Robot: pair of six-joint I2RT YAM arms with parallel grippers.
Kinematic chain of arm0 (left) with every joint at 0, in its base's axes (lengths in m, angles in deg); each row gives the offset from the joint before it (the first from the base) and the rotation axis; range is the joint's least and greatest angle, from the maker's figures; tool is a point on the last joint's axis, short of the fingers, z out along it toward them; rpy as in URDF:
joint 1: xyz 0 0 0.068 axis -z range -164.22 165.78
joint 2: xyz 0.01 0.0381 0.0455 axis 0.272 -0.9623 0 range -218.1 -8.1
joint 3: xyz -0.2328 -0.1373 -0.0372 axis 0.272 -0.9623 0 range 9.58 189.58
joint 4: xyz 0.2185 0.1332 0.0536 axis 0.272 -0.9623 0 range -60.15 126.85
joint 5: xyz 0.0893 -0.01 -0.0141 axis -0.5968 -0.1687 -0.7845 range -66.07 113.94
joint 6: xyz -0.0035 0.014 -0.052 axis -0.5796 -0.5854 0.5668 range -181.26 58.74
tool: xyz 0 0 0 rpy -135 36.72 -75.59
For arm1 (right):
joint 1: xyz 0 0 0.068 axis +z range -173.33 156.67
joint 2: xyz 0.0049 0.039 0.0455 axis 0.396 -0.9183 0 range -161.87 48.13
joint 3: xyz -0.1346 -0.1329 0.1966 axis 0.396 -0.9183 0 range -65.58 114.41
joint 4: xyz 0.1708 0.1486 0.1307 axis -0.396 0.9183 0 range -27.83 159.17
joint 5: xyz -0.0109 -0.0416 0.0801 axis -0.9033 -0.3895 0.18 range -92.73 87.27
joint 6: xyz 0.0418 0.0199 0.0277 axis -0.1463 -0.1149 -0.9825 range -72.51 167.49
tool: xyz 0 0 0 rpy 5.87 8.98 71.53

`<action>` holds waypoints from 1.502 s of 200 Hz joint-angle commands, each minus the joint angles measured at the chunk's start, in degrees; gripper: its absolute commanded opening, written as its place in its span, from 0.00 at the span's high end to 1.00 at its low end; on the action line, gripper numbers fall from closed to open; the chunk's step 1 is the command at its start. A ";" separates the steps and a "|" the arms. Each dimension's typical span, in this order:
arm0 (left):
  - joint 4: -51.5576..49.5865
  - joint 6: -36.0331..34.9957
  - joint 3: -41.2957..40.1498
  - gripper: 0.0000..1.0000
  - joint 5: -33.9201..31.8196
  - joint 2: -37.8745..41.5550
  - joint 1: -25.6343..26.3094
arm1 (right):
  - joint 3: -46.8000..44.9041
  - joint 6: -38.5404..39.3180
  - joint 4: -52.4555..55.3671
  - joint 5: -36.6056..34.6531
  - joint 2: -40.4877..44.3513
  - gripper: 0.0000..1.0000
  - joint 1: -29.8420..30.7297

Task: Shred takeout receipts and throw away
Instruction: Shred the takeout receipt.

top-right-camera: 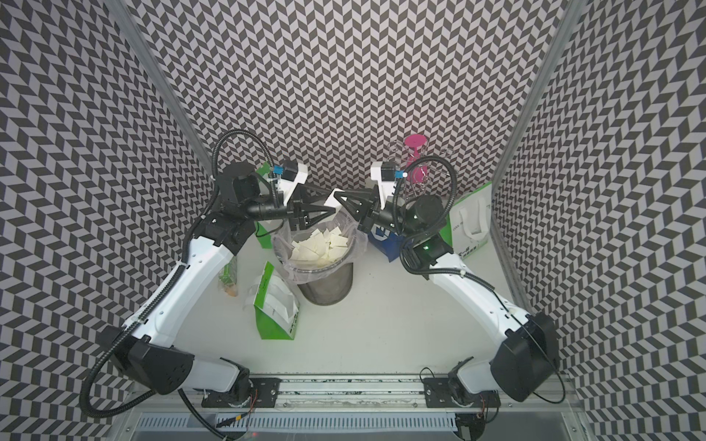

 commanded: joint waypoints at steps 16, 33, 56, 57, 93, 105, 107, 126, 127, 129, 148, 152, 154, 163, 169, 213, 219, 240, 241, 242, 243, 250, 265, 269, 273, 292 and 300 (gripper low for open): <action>0.30 -0.03 1.90 0.64 2.81 -0.19 1.06 | -1.82 -4.92 -7.86 -2.61 -0.31 1.00 0.59; 0.30 0.28 1.99 0.80 3.21 -0.19 1.16 | -1.85 -4.69 -7.74 -3.11 -0.42 1.00 0.60; 0.46 0.86 2.14 0.99 2.85 0.23 0.98 | -2.11 -3.14 -6.26 -3.88 -0.18 1.00 0.60; 0.43 0.87 2.15 1.00 2.85 0.28 0.94 | -2.11 -3.02 -6.12 -3.94 -0.16 1.00 0.60; -3.06 -0.84 2.78 1.00 1.46 1.30 -0.07 | 0.09 8.41 3.73 -4.89 0.83 0.91 0.16; -7.96 -4.02 4.37 1.00 -0.96 0.90 0.01 | 2.44 16.40 10.18 -3.48 0.68 0.70 0.16; -8.68 -4.67 4.71 1.00 -1.53 0.72 0.08 | 2.76 17.74 11.24 -3.05 0.62 0.67 0.16; -18.31 -11.64 8.14 1.00 -9.03 -0.54 1.18 | 7.50 29.50 22.11 0.83 -0.60 0.53 0.16; -18.72 -12.01 8.36 1.00 -9.42 -0.63 1.26 | 7.75 29.99 22.61 1.05 -0.67 0.52 0.16; -19.59 -12.69 8.70 1.00 -10.19 -0.80 1.42 | 8.13 30.87 23.60 1.44 -0.84 0.51 0.16; -24.98 -15.90 11.83 1.00 -14.45 -2.56 2.16 | 12.07 35.76 28.99 3.69 -2.55 0.46 0.16; -25.61 -16.33 12.40 1.00 -15.13 -2.91 2.27 | 13.02 36.52 30.19 3.78 -2.89 0.46 0.16; -25.93 -16.51 12.63 1.00 -15.45 -3.04 2.40 | 13.73 36.93 31.02 3.82 -3.35 0.46 0.16; -27.03 -17.37 13.90 1.00 -17.09 -3.59 2.99 | 15.59 38.19 33.19 3.57 -4.39 0.46 0.16; -27.76 -18.00 14.71 1.00 -18.14 -3.93 3.32 | 16.65 39.08 34.43 3.53 -4.95 0.46 0.16; -30.39 -19.59 18.48 1.00 -19.20 -5.80 3.99 | 19.48 39.14 37.30 3.65 -6.89 0.64 0.16; -30.40 -19.57 18.59 1.00 -19.21 -5.86 4.05 | 19.80 39.12 37.67 3.39 -7.06 0.69 0.24; -30.53 -19.76 18.69 1.00 -19.20 -5.84 4.13 | 20.48 39.34 39.19 1.64 -7.43 0.82 0.23; -30.50 -19.76 18.64 1.00 -19.21 -5.82 4.14 | 20.48 39.40 39.24 1.59 -7.43 0.82 0.19; -30.48 -19.81 18.66 1.00 -19.21 -5.82 4.19 | 20.48 39.47 39.26 1.48 -7.43 0.82 0.17; -30.47 -19.83 18.68 1.00 -19.21 -5.86 4.17 | 20.48 39.46 39.32 1.38 -7.43 0.82 0.16; -30.61 -19.92 18.64 1.00 -19.29 -5.81 4.19 | 20.39 39.69 39.58 0.84 -7.40 0.84 0.15; -30.79 -20.11 18.51 1.00 -19.65 -5.70 4.22 | 20.40 39.29 39.55 0.20 -7.34 0.91 0.16; -30.76 -20.20 18.51 1.00 -19.73 -5.64 4.17 | 20.47 39.13 39.50 0.09 -7.34 0.94 0.16; -30.81 -20.20 18.43 1.00 -19.86 -5.64 4.15 | 20.47 38.93 39.43 -0.04 -7.34 0.97 0.20; -30.73 -20.20 18.42 1.00 -20.50 -5.47 4.19 | 20.48 39.16 39.58 -1.64 -7.34 1.00 0.24; -30.45 -20.20 18.35 1.00 -20.83 -5.25 4.17 | 20.48 39.64 40.01 -3.43 -7.25 1.00 0.24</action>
